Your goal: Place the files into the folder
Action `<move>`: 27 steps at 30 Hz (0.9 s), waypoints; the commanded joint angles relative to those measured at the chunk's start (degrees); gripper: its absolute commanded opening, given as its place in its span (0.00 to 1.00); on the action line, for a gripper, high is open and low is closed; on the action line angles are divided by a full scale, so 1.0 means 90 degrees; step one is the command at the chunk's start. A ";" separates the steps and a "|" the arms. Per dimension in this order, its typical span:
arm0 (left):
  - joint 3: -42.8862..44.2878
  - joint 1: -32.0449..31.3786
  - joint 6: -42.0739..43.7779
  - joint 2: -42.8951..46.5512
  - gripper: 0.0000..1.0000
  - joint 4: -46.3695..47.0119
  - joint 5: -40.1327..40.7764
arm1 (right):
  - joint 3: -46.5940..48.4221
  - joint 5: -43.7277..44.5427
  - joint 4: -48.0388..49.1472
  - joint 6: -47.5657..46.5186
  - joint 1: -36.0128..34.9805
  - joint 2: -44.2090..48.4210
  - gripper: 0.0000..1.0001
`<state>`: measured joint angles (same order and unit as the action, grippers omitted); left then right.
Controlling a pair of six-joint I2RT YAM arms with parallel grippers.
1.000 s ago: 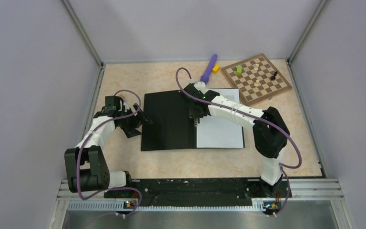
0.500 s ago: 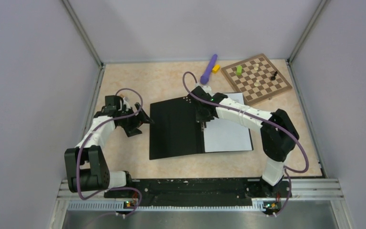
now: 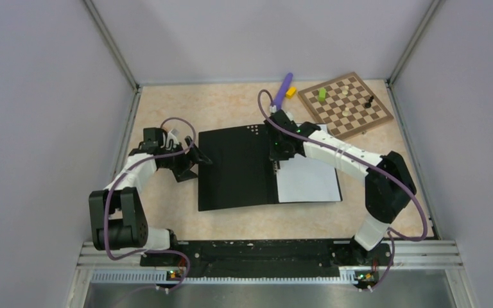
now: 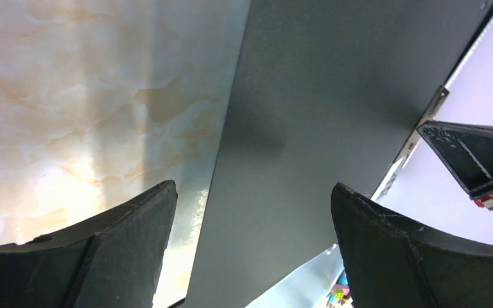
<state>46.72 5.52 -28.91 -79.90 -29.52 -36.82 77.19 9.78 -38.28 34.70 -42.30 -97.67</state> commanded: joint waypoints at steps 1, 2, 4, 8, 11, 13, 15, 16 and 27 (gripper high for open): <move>0.0108 -0.0008 0.0179 0.0125 0.94 0.0317 -0.0687 | -0.0040 -0.0425 0.0461 -0.0055 0.0157 0.0492 0.00; 0.0106 -0.0019 0.0171 0.0111 0.94 0.0350 -0.0830 | -0.0057 -0.0489 0.0493 -0.0048 0.0181 0.0508 0.00; 0.0062 -0.0022 0.0060 0.0114 0.93 0.0511 -0.1133 | -0.0064 -0.0569 0.0534 -0.0047 0.0219 0.0506 0.00; -0.0045 -0.0016 -0.0216 0.0300 0.84 0.0828 -0.1452 | -0.0097 -0.0651 0.0533 -0.0083 0.0290 0.0413 0.00; -0.0110 -0.0017 -0.0489 0.0518 0.71 0.1152 -0.1742 | -0.0117 -0.0665 0.0534 -0.0113 0.0325 0.0237 0.00; -0.0066 -0.0018 -0.0537 0.0620 0.61 0.1140 -0.1775 | -0.0108 -0.0684 0.0556 -0.0108 0.0335 0.0117 0.00; 0.0079 -0.0024 -0.0406 0.0677 0.51 0.0885 -0.1621 | -0.0136 -0.0728 0.0637 -0.0068 0.0334 0.0026 0.00; 0.0145 -0.0039 -0.0378 0.0699 0.45 0.0799 -0.1496 | -0.0159 -0.0770 0.0692 -0.0034 0.0327 -0.0007 0.00; 0.0579 -0.0234 0.0112 0.0547 0.00 -0.0300 -0.0466 | -0.0428 -0.1309 0.1134 0.0216 0.0319 -0.0332 0.03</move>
<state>48.49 3.55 -32.36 -75.05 -26.13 -48.01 73.10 0.91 -32.51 35.40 -39.59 -100.88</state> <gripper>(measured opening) 0.023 0.016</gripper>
